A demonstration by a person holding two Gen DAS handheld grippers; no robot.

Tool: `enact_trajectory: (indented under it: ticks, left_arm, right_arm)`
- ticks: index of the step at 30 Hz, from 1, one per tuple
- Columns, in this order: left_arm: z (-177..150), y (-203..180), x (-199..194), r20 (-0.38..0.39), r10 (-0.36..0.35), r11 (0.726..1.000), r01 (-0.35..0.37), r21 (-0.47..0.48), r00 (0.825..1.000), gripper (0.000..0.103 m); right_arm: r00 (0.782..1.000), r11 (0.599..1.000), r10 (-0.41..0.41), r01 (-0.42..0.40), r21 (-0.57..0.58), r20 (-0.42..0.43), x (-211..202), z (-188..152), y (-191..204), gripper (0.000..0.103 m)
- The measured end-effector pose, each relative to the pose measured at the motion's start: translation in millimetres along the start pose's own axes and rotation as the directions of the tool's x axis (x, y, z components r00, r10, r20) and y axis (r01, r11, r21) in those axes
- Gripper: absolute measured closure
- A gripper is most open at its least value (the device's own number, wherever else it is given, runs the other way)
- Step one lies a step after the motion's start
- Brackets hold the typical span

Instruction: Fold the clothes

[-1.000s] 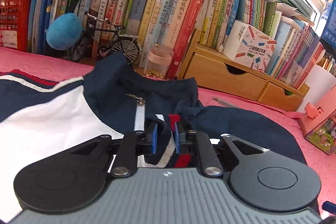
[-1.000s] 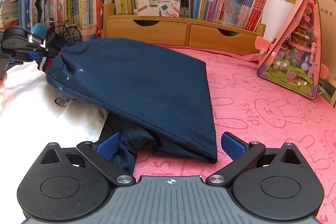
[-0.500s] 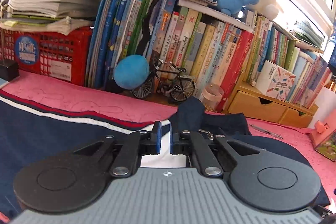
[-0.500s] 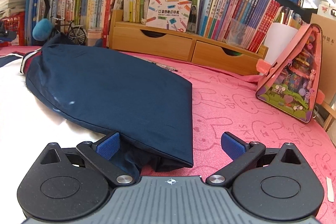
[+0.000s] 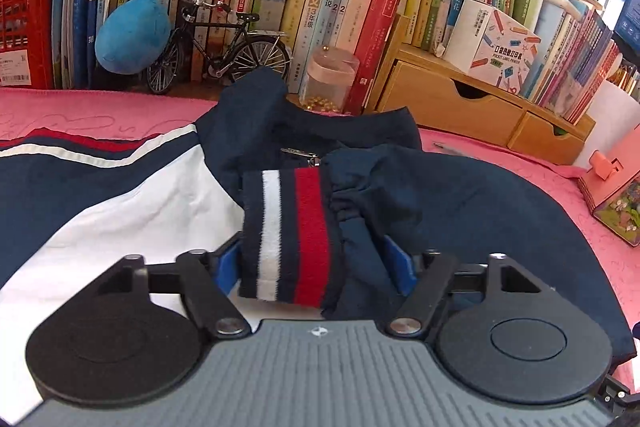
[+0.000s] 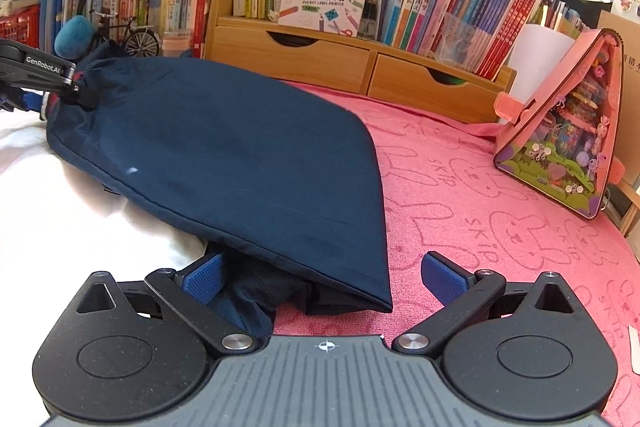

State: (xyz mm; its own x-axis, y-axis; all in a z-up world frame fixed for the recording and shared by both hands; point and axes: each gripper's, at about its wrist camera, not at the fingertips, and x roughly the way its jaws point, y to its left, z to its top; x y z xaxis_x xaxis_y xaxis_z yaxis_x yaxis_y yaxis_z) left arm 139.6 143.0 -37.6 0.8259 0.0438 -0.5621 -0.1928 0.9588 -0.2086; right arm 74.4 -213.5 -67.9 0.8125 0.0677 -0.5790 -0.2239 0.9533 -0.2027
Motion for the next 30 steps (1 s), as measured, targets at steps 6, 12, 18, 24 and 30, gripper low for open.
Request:
enact_trajectory:
  ticks: [6, 12, 18, 24, 30]
  left_arm:
    - [5.5, -8.8, -21.5, 0.133, 0.060, 0.996, -0.068, 0.058, 0.989, 0.066]
    - [30.1, 42.1, -46.0, 0.190, 0.165, 0.986, -0.166, -0.009, 0.968, 0.066]
    - [7.9, 88.5, -44.6, 0.051, 0.232, 0.973, -0.231, -0.023, 0.971, 0.065]
    - [-13.0, 95.0, -39.6, -0.037, 0.208, 0.978, -0.209, -0.005, 0.977, 0.047]
    - [-15.1, 81.4, -36.8, -0.074, 0.172, 0.983, -0.167, 0.079, 0.982, 0.029]
  right_arm:
    - [0.998, 1.000, -0.016, 0.017, -0.008, 0.057, -7.9, 0.0, -0.8, 0.000]
    - [0.988, 0.985, -0.095, 0.111, -0.130, 0.121, -12.1, 5.9, 6.6, 0.000]
    - [0.995, 0.988, -0.047, 0.060, -0.140, 0.092, -4.1, 10.5, 12.2, 0.000]
    - [0.991, 0.983, -0.090, 0.104, -0.151, 0.100, 3.2, 11.5, 7.0, 0.000]
    - [0.998, 0.998, -0.048, 0.050, 0.049, -0.026, 28.4, 10.1, -33.1, 0.000]
